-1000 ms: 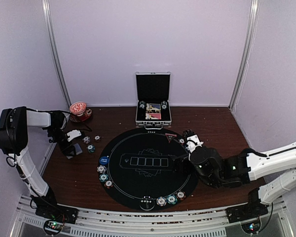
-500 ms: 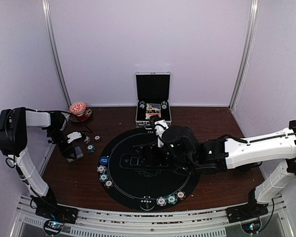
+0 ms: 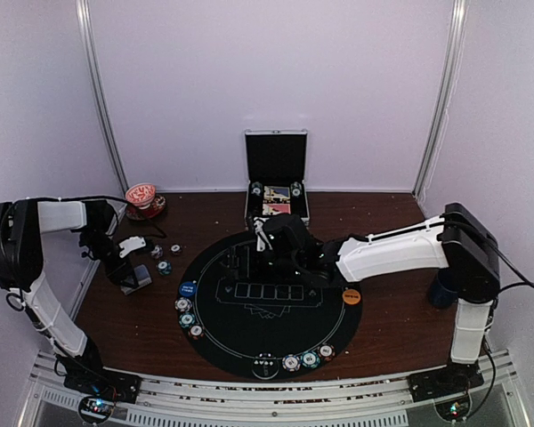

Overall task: Distribute texas hold em gaming equipment
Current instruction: Pick up the face-down deck piles from the center of the board, then pass from the left arm to the right

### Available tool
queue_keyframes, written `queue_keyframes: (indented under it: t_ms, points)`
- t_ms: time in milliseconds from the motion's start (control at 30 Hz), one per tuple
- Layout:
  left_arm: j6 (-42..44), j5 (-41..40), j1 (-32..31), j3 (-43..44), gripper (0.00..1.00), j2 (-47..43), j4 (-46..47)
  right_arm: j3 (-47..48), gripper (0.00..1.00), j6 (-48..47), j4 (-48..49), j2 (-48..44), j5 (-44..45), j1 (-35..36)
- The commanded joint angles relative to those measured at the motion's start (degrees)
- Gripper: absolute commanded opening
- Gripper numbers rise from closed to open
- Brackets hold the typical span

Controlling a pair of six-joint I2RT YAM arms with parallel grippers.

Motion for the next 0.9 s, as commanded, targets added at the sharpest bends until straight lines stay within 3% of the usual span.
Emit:
queue_keyframes:
  t_ms: [0,333,867]
  points:
    - [1.2,4.0,-0.3,0.1,0.45,-2.9,-2.3,6.7,0.98,4.8,3.8,4.6,-8.4,-0.4]
    - [0.0,7.9,-3.9,0.3,0.47,-8.9,-4.8,19.1,0.92,10.5,7.1,16.6,-15.5,-2.3]
    - [-9.0,8.4,-20.0,-0.7,0.48,-15.9,-3.8,24.1,0.85,19.4,16.4,25.8,-24.3,-2.5]
